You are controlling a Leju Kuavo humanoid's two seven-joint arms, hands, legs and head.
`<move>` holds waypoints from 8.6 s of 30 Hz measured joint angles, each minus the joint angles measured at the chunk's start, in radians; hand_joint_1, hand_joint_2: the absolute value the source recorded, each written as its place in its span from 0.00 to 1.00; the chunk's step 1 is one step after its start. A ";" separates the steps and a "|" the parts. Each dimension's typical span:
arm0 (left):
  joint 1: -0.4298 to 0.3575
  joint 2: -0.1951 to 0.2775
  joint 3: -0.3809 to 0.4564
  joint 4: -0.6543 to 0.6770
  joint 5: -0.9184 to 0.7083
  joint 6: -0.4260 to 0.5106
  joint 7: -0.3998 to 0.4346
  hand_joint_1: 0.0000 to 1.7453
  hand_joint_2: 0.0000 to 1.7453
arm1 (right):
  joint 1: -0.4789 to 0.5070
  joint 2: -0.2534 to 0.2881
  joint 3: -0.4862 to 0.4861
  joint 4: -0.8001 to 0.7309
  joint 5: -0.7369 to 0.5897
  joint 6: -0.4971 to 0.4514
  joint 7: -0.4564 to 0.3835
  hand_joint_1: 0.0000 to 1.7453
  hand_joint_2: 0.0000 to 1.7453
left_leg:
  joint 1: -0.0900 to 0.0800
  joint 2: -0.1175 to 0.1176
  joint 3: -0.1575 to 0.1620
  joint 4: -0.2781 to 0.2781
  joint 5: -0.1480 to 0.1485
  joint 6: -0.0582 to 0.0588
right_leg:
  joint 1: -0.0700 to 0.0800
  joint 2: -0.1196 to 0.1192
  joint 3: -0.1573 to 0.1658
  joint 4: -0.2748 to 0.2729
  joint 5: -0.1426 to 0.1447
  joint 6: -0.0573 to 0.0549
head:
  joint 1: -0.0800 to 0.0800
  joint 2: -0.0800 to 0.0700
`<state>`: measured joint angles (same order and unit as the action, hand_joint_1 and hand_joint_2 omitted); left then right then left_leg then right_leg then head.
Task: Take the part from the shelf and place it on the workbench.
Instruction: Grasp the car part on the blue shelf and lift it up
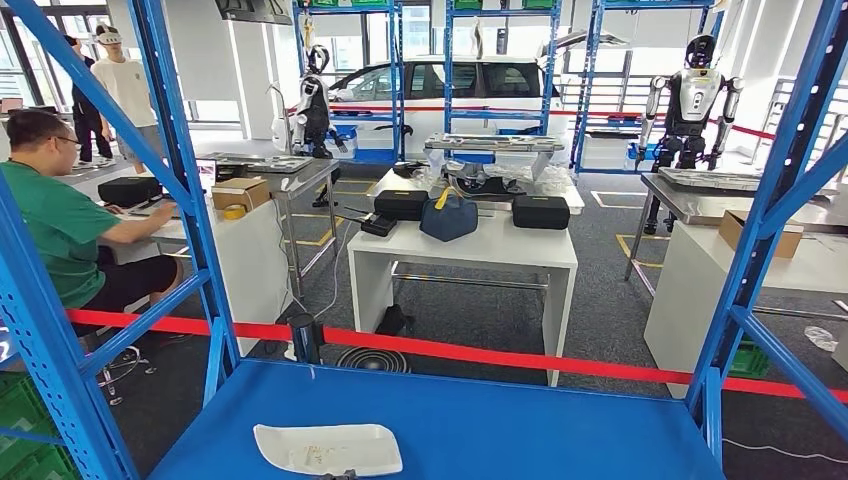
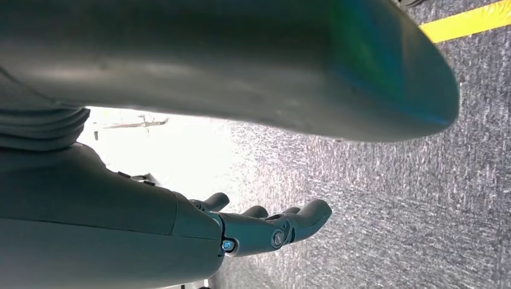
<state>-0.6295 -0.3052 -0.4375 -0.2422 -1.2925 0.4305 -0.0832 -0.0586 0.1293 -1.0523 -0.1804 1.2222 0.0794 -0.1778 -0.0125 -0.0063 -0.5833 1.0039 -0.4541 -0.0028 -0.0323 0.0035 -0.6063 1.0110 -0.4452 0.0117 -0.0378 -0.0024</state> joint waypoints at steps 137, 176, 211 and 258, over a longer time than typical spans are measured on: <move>-0.347 -0.001 0.072 -0.099 0.132 -0.093 -0.250 0.00 0.00 | -0.010 -0.004 -0.044 0.001 -0.058 -0.003 0.018 0.00 0.00 | -0.007 0.000 0.054 0.017 -0.071 0.013 | 0.012 -0.004 -0.053 0.051 0.013 -0.008 | 0.002 0.000; -0.312 0.012 0.022 -0.088 0.188 -0.397 -0.478 0.00 1.00 | -0.011 -0.003 -0.053 0.001 -0.066 -0.002 0.015 0.00 0.00 | -0.004 -0.006 -0.032 0.005 0.024 0.003 | 0.005 0.001 0.034 0.003 -0.040 -0.005 | 0.001 0.000; -0.171 0.028 -0.258 -0.087 0.285 -0.552 -0.613 0.00 1.00 | -0.011 -0.003 -0.084 0.001 -0.060 -0.003 0.015 0.00 0.00 | -0.003 -0.006 -0.031 0.005 0.024 0.003 | 0.005 0.001 0.035 0.003 -0.041 -0.004 | 0.001 0.000; -0.144 0.140 -0.284 -0.010 0.362 -0.526 -0.238 0.00 1.00 | -0.010 -0.003 -0.085 0.001 -0.033 -0.002 0.015 0.00 0.00 | -0.003 -0.006 -0.031 0.005 0.024 0.003 | 0.005 0.001 0.035 0.003 -0.041 -0.004 | 0.001 0.000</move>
<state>-0.7732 -0.1654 -0.7217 -0.2525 -0.9308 -0.0952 -0.3215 -0.0684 0.1259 -1.1372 -0.1793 1.1887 0.0771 -0.1629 -0.0157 -0.0125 -0.6147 1.0085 -0.4302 -0.0002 -0.0270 0.0048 -0.5717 1.0144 -0.4860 0.0072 -0.0366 -0.0023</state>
